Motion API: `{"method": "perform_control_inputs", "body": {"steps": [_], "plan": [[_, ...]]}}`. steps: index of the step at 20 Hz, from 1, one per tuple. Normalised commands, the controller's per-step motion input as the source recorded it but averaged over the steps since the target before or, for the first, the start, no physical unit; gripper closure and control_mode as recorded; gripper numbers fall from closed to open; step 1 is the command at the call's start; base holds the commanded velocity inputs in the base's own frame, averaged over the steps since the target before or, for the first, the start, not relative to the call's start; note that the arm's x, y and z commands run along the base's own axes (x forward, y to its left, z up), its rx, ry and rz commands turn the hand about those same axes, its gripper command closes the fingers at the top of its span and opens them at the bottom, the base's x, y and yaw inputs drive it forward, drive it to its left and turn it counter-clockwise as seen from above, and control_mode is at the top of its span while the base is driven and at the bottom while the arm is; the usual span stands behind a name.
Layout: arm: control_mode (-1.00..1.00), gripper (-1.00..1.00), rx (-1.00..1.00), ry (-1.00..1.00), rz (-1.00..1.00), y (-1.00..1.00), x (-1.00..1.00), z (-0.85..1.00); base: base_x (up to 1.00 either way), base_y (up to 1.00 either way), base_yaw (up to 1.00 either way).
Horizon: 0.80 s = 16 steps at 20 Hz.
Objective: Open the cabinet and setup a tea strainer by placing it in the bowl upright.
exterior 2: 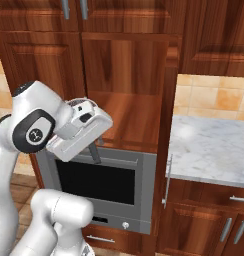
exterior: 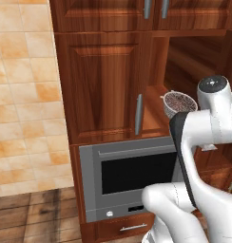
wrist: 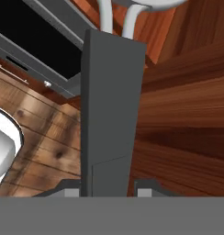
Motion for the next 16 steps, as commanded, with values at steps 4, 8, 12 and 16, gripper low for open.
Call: {"method": "perform_control_inputs", "body": {"steps": [4,8,12,16], "plan": [[-1.00,1.00,0.00,0.04,-0.01,0.28,-0.54,0.26,0.00,0.00,0.00],[-1.00,1.00,0.00,0.11,0.00,0.21,-0.54,0.40,0.00,0.00,0.00],[-1.00,1.00,-0.01,0.21,0.00,0.14,-0.38,0.04,0.00,0.00,0.00],[-1.00,1.00,0.00,0.14,0.01,0.09,-0.31,0.00,0.00,0.00,0.00]]}}
